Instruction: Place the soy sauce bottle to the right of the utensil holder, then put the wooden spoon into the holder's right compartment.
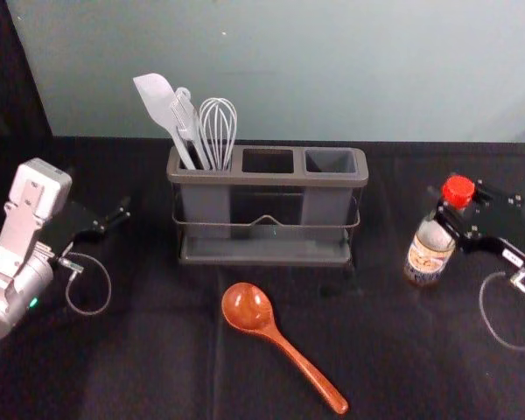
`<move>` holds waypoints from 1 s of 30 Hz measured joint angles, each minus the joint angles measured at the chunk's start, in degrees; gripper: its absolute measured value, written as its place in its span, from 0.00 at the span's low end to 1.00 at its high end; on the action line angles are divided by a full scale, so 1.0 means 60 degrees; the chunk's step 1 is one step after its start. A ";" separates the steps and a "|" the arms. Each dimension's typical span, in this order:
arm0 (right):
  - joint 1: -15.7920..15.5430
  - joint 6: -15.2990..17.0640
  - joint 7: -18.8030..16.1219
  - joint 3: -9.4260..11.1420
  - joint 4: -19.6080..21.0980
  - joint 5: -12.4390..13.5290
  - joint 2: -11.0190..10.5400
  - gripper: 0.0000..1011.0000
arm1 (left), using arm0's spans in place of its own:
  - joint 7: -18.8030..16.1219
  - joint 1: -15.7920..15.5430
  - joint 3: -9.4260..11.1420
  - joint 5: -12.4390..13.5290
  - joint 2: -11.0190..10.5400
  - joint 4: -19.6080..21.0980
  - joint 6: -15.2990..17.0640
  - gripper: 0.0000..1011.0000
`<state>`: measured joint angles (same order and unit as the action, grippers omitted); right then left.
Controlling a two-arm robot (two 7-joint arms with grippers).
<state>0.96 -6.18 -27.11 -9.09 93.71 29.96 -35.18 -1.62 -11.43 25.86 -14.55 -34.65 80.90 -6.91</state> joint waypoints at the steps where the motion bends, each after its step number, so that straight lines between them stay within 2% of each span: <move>1: 0.0097 0.0001 -0.0020 -0.0014 -0.0097 0.0008 0.0059 0.38 | 0.0000 0.0000 0.0001 0.0000 0.0000 0.0000 0.0000 0.99; 6: 0.0679 0.0126 -0.0175 -0.0182 -0.0697 0.0067 0.0357 0.38 | 0.0000 0.0000 0.0000 0.0000 0.0000 0.0000 0.0000 0.99; 12: 0.1365 0.0201 -0.0368 -0.0536 -0.1371 0.0033 0.0717 0.38 | 0.0000 0.0000 0.0000 0.0001 0.0000 0.0000 0.0000 0.99; 17: 0.1862 0.0159 -0.0379 -0.0868 -0.1822 -0.0215 0.0994 0.38 | 0.0000 0.0000 0.0000 0.0000 0.0000 0.0000 -0.0001 0.99; 24: 0.2253 0.0045 -0.0303 -0.1121 -0.2183 -0.0532 0.1279 0.38 | -0.0001 0.0000 0.0000 0.0000 0.0000 0.0000 0.0000 0.99; 30: 0.2459 -0.0045 -0.0209 -0.1152 -0.2449 -0.0707 0.1444 0.38 | 0.0000 0.0000 0.0000 0.0001 0.0000 0.0000 0.0000 0.99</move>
<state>15.71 -6.45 -28.37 -16.00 79.02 25.72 -26.51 -1.62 -11.43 25.86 -14.55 -34.65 80.90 -6.91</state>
